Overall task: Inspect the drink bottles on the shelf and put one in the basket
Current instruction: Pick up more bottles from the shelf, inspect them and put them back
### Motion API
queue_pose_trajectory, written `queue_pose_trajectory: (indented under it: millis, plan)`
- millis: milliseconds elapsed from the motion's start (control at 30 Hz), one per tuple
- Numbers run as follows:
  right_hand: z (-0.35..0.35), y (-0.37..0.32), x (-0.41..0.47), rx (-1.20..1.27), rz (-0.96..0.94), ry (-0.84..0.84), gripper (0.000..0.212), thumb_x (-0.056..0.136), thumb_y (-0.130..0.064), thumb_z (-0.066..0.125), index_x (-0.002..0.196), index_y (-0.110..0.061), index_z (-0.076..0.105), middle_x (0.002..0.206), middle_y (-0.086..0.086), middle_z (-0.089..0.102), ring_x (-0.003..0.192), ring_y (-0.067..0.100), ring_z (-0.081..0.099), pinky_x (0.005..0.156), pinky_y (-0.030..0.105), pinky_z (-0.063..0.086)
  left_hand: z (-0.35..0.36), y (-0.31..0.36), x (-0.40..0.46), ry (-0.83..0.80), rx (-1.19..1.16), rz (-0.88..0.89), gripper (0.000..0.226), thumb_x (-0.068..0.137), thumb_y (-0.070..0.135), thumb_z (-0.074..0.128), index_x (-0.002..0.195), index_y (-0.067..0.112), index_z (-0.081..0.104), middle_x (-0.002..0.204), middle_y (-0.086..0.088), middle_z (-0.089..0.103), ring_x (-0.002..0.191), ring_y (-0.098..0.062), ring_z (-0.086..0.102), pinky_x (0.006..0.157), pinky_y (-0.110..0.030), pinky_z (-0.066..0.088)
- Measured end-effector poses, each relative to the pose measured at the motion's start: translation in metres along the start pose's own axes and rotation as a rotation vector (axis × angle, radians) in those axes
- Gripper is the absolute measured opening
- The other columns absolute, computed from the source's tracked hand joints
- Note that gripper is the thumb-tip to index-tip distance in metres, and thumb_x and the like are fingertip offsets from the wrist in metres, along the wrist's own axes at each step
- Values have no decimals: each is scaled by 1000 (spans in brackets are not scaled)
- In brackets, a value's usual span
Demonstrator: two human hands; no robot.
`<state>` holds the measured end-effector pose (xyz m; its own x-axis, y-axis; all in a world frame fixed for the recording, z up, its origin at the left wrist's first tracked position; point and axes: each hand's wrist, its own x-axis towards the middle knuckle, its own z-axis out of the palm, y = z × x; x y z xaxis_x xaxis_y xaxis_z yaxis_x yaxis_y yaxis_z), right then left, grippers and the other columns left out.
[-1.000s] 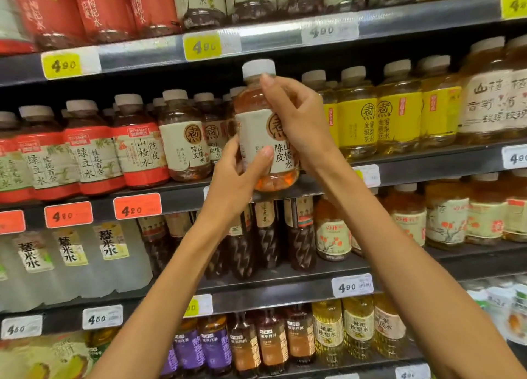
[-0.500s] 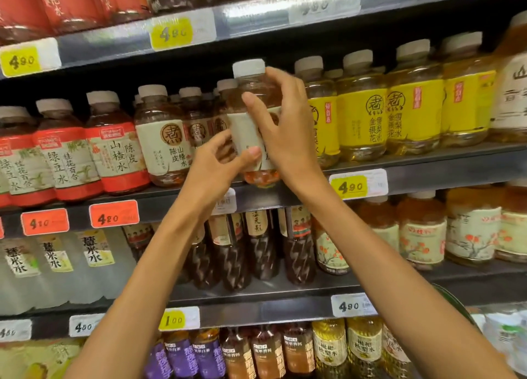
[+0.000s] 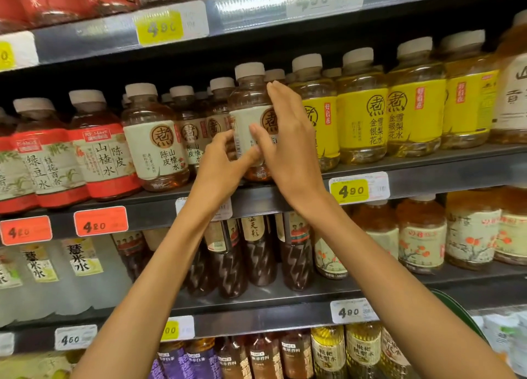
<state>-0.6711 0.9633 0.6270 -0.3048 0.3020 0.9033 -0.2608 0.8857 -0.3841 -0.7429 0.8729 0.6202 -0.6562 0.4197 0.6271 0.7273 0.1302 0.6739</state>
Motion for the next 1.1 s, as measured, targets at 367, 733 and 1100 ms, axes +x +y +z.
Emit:
queue_pose_trajectory:
  millis: [367, 733, 1100]
  plan:
    - [-55, 28, 8, -74, 113, 314, 38, 98, -29, 51, 131, -10, 52, 132, 5, 53, 130, 19, 39, 107, 32, 33, 10, 9, -7, 131, 177, 7, 72, 82, 41, 71, 139, 10, 40, 135, -8, 36, 120, -22, 48, 103, -28, 44]
    - [-61, 62, 43, -585, -33, 0, 74, 86, -72, 41, 116, -6, 61, 124, 13, 60, 134, 29, 38, 117, 49, 2, 29, 24, -56, 253, 167, 198, 40, 89, 10, 65, 127, 12, 52, 116, -1, 49, 108, -14, 51, 94, -15, 39]
    - [-87, 45, 13, 321, -35, 103, 59, 72, -33, 84, 113, -1, 55, 106, -2, 57, 97, 10, 58, 83, 34, 51, 86, 47, -79, 136, 106, 72, 102, 70, 42, 80, 150, 21, 20, 150, 4, 31, 140, -11, 28, 115, -41, 30]
